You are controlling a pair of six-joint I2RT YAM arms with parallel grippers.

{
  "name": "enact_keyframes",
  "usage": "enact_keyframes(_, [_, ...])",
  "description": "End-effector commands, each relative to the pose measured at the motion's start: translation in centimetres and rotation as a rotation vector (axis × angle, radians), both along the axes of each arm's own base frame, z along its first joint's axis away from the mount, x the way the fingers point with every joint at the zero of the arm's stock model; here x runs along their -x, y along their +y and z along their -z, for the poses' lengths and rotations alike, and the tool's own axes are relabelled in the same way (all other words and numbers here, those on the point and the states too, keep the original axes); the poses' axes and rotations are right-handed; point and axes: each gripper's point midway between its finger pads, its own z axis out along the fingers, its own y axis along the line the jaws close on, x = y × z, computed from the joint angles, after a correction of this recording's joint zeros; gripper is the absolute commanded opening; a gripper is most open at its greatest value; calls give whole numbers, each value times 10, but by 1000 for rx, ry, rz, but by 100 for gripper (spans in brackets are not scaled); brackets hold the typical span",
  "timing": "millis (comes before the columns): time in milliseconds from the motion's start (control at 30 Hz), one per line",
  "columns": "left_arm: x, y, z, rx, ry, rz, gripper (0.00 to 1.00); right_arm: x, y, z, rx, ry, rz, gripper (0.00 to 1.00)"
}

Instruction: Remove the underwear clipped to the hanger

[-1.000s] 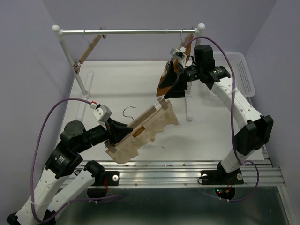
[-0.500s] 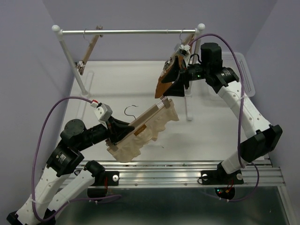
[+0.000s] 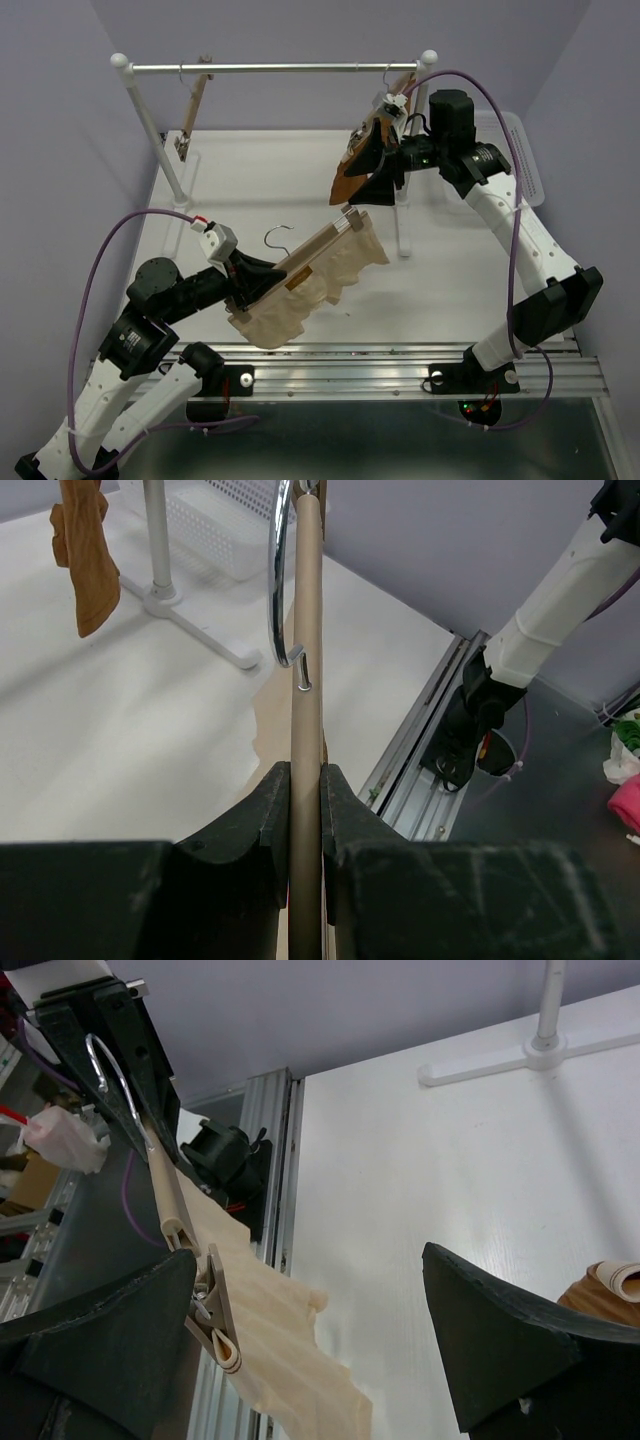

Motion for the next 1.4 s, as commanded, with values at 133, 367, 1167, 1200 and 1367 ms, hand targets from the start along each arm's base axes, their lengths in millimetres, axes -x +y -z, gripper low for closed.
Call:
enact_keyframes(133, [0, -4, -21, 56, -73, 19, 0, 13, -1, -26, -51, -75, -39, 100])
enact_keyframes(367, [-3, -1, -22, 57, -73, -10, 0, 24, -3, -17, -66, -118, -106, 100])
enact_keyframes(1167, [-8, 2, -20, 60, -58, -47, 0, 39, -12, -17, -61, -233, -124, 100])
enact_keyframes(1200, [-8, 2, -20, 59, -57, -47, 0, 40, -12, -17, -62, -237, -127, 100])
enact_keyframes(1367, [-8, 1, -20, 58, -55, -44, 0, 45, -10, -13, -71, -245, -153, 100])
